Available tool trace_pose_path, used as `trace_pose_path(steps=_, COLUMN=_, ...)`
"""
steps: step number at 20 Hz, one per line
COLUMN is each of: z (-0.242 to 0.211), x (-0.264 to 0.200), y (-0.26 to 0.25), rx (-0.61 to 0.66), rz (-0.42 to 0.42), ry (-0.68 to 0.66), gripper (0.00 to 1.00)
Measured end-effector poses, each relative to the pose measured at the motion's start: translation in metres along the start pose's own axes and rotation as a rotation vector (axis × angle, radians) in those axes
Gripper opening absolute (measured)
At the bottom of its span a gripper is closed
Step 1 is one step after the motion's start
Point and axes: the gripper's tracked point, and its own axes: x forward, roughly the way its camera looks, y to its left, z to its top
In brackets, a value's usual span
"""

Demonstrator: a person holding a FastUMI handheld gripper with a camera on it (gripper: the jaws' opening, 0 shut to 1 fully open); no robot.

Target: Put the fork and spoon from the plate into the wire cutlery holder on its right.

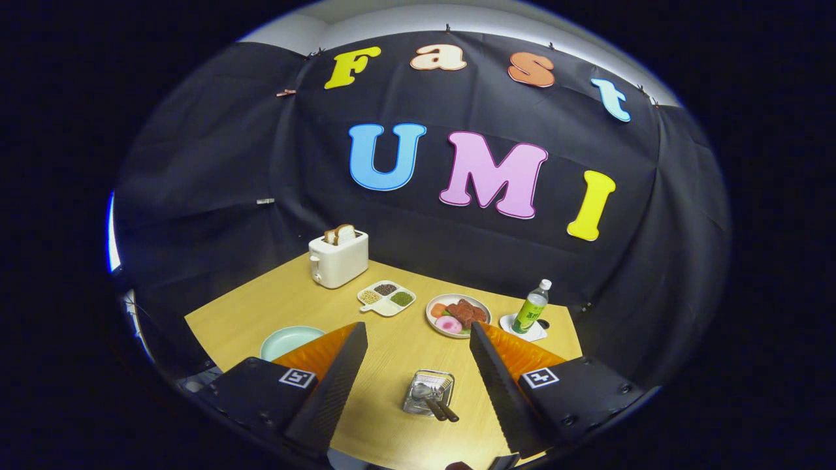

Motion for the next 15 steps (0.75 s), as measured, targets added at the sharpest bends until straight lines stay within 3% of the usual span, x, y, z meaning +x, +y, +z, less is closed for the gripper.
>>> trace_pose_path(steps=6, z=-0.01, x=-0.013, y=-0.002, rx=-0.043, rz=0.043, ry=-0.009, gripper=0.98)
trace_pose_path(steps=15, z=-0.018, x=-0.023, y=-0.036, rx=-0.019, rz=0.012, ry=0.016, gripper=0.98)
